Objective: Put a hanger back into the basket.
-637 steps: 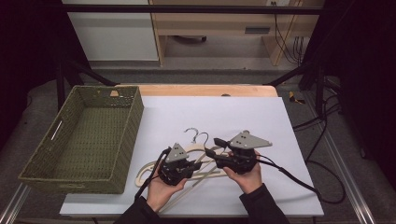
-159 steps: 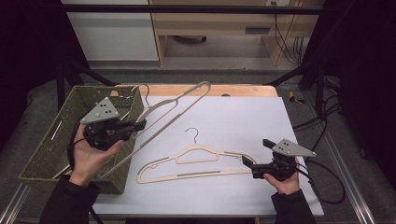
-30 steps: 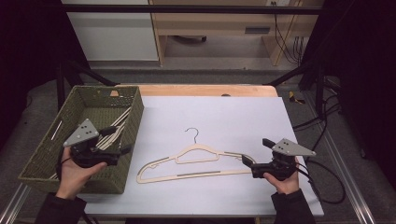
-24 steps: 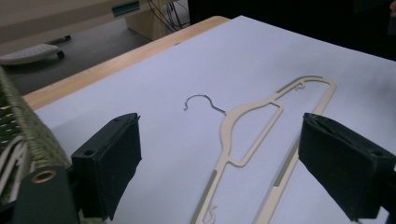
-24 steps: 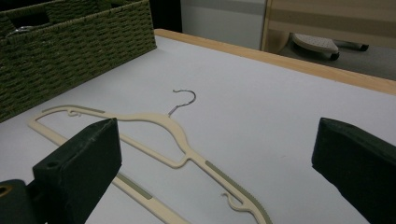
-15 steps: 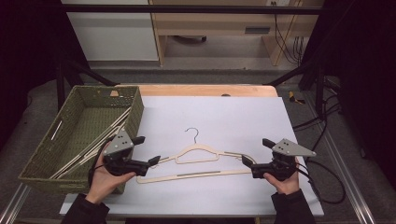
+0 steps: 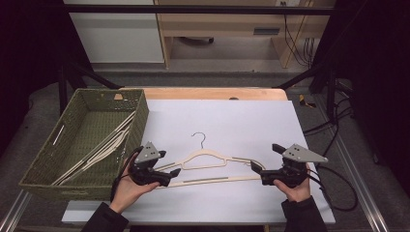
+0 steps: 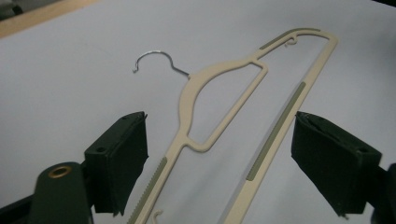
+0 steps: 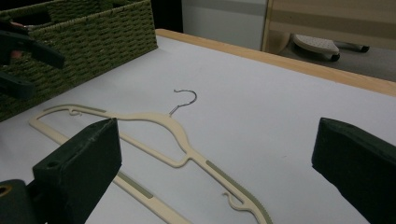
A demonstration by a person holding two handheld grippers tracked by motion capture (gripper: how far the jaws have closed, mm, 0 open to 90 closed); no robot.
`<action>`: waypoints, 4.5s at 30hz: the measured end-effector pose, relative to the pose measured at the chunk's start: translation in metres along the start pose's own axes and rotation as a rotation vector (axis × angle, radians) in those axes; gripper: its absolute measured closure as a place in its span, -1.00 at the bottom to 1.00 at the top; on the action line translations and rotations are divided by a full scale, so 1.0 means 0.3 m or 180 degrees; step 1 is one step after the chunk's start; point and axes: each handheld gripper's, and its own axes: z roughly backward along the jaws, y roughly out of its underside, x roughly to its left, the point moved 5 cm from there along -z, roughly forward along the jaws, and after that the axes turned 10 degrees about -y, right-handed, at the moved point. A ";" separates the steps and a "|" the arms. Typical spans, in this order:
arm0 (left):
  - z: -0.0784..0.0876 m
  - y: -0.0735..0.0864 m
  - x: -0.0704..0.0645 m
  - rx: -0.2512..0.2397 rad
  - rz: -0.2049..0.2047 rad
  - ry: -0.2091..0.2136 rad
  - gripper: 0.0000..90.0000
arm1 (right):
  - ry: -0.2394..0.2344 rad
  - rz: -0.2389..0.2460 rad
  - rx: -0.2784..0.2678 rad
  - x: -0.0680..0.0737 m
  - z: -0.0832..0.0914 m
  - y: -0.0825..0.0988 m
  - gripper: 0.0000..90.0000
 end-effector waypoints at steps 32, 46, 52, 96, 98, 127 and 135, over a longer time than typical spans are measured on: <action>-0.175 0.149 0.071 0.0729 -0.0114 -0.0351 0.64 | -0.0041 0.0020 0.0055 0.003 -0.014 0.009 -0.95; -0.135 0.161 0.004 0.0792 -0.0347 0.0083 0.74 | -0.0054 0.0029 0.0036 0.005 -0.007 0.005 -0.94; -0.137 0.168 0.006 0.0766 -0.0309 0.0188 0.58 | -0.0063 0.0036 0.0034 0.006 -0.007 0.004 -0.94; -0.065 0.111 -0.091 0.0632 -0.0511 0.0057 0.76 | -0.0291 0.0074 0.0308 0.084 -0.233 -0.043 -0.88; -0.042 0.093 -0.100 0.0559 -0.0506 0.0016 0.77 | -0.0307 0.0030 0.0328 0.086 -0.260 -0.047 -0.88; 0.056 0.006 -0.155 0.0299 -0.0613 -0.0271 0.77 | -0.0202 -0.0444 0.0846 0.093 -0.591 -0.028 -0.32; 0.052 0.010 -0.157 0.0302 -0.0627 -0.0282 0.77 | -0.0177 -0.0480 0.1074 0.081 -0.649 0.019 0.02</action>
